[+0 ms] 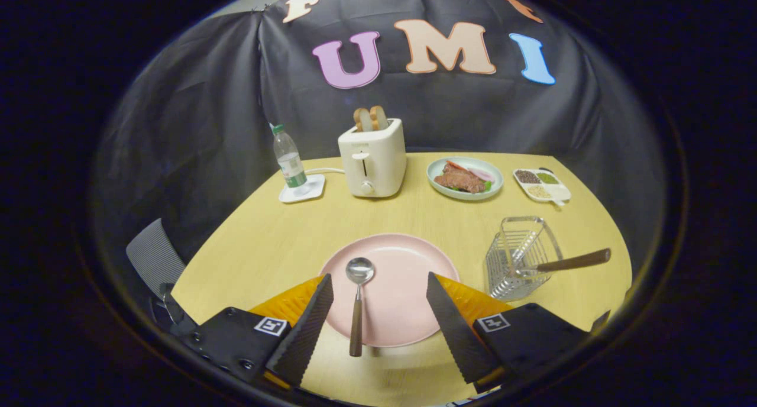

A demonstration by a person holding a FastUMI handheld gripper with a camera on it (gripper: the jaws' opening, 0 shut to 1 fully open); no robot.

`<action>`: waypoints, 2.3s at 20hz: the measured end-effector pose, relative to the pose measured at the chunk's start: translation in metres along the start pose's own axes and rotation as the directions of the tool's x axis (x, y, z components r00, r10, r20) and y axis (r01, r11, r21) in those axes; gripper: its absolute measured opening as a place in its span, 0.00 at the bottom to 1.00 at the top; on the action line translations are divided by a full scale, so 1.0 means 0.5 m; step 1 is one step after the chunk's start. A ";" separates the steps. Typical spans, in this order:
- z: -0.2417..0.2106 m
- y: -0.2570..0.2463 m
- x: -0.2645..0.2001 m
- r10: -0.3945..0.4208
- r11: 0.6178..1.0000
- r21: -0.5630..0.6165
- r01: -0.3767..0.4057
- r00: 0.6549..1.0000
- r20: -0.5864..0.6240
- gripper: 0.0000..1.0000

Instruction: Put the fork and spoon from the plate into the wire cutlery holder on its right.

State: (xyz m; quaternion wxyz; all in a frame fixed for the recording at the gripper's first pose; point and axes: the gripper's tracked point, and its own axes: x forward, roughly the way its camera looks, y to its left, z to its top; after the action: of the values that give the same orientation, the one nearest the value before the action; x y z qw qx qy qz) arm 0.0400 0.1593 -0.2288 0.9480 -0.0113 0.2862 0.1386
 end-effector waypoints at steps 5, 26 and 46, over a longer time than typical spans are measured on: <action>-0.075 0.024 0.046 -0.009 0.999 -0.040 0.007 0.998 -0.065 1.00; -0.152 0.054 0.070 -0.011 0.998 -0.061 -0.002 0.977 -0.211 0.09; 0.111 -0.117 -0.109 -0.096 0.992 0.070 0.103 0.990 -0.099 0.08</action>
State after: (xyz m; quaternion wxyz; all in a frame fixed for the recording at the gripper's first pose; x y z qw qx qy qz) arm 0.0421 0.0946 -0.1560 0.9387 0.0032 0.3355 0.0796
